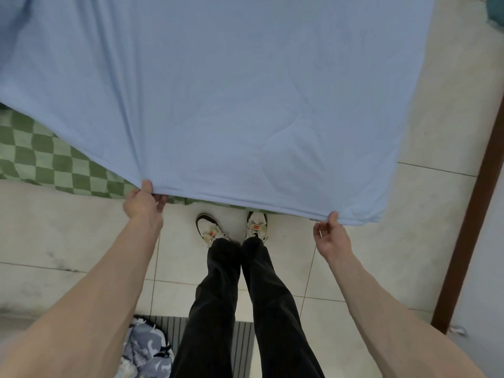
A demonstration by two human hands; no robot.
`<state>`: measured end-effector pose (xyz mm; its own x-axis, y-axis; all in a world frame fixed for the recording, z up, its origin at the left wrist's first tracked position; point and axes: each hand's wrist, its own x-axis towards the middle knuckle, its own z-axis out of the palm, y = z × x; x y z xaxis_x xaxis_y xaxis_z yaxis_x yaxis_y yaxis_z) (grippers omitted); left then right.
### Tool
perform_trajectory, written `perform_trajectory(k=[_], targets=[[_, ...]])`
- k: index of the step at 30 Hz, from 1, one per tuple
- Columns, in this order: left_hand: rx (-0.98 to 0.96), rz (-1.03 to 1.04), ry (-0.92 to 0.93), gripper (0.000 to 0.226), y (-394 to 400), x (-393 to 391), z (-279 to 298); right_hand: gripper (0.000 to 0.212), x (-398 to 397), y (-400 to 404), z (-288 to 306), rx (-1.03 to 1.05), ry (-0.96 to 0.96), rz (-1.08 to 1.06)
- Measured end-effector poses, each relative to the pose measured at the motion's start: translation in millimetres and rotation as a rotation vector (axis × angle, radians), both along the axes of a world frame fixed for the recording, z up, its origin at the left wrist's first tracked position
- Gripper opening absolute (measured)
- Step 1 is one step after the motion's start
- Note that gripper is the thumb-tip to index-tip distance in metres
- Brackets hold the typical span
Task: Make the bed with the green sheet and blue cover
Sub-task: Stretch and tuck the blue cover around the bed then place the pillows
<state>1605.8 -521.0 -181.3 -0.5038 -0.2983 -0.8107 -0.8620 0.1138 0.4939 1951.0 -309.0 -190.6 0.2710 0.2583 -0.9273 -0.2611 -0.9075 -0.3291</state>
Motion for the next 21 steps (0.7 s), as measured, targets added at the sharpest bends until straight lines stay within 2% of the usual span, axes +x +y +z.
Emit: perform_trajectory(k=[3,7,9,11,14,16,18,21], targets=[[0.074,-0.079,-0.126,0.022,-8,-4,7,0.014,-6,-6,7,-0.022,-0.021,-0.024],[0.051,-0.329,-0.257,0.020,-17,-31,20,0.025,-32,-21,16,-0.076,0.042,0.068],[0.070,-0.402,-0.278,0.023,-22,-47,27,0.022,-58,-36,19,-0.112,0.085,0.132],[0.152,-0.369,-0.270,0.030,-27,-70,31,0.016,-90,-53,19,-0.159,0.116,0.209],[0.277,-0.138,-0.188,0.043,-33,-121,31,0.016,-154,-84,17,-0.210,0.156,0.303],[0.303,-0.034,-0.137,0.050,-39,-162,27,0.017,-206,-109,16,-0.231,0.175,0.323],[0.303,-0.016,-0.094,0.056,-49,-204,22,0.016,-258,-136,15,-0.238,0.195,0.309],[0.335,-0.012,-0.003,0.045,-71,-268,21,0.023,-339,-178,17,-0.269,0.244,0.291]])
